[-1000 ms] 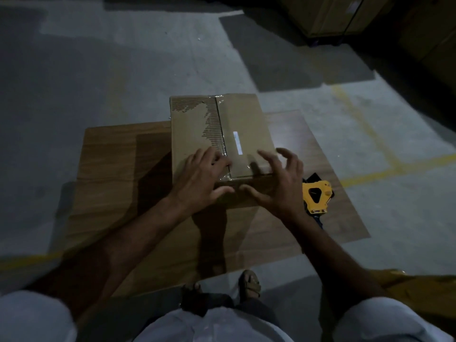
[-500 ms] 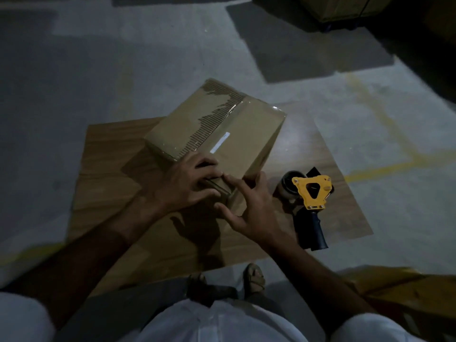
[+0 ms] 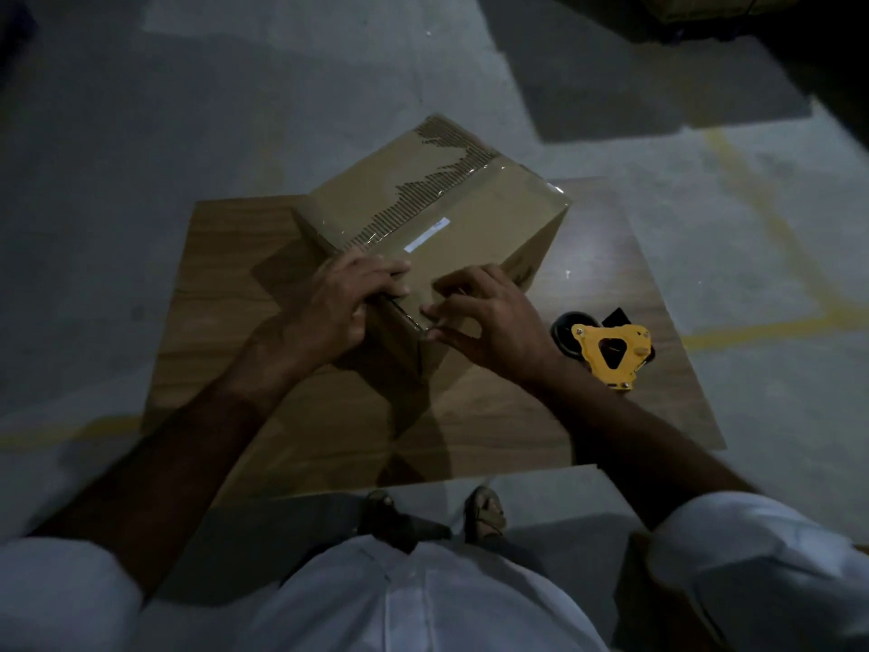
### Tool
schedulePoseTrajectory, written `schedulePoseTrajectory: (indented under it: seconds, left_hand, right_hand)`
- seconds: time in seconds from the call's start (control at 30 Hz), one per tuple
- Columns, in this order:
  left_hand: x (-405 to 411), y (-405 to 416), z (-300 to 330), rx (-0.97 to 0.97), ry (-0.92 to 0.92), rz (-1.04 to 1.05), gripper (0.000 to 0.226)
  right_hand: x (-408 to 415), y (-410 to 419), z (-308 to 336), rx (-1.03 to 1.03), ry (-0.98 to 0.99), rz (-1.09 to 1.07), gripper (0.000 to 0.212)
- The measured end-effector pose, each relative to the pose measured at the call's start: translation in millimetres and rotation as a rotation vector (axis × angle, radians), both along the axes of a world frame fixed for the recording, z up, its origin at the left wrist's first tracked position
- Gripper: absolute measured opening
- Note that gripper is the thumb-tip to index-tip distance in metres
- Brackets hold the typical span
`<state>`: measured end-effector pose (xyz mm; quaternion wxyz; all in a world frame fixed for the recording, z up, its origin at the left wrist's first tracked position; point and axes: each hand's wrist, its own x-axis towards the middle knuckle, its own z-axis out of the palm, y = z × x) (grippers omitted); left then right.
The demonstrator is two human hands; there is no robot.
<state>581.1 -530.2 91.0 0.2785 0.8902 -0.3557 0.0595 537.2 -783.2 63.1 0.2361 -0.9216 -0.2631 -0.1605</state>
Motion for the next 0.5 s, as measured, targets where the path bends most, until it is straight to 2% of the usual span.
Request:
schedulePoseTrajectory:
  seconds: [0.1, 0.17, 0.33, 0.5]
  left_hand:
    - [-23.4, -8.9, -16.3, -0.168, 0.131, 0.163, 0.047]
    - [-44.6, -17.0, -30.1, -0.242, 0.163, 0.199, 0.037]
    - [-49.3, -37.8, -47.4, -0.294, 0.054, 0.326, 0.035]
    - [-52.1, -35.4, -60.8, -0.276, -0.006, 0.279, 0.045]
  right_hand:
    - [2.3, 13.3, -13.1, 0.104, -0.060, -0.036, 0.029]
    - [0.8, 15.1, -16.5, 0.109, -0.048, -0.041, 0.029]
    - [3.5, 9.5, -2.2, 0.044, 0.035, 0.008, 0.027]
    - [22.5, -4.6, 10.2, 0.049, 0.089, 0.142, 0.029]
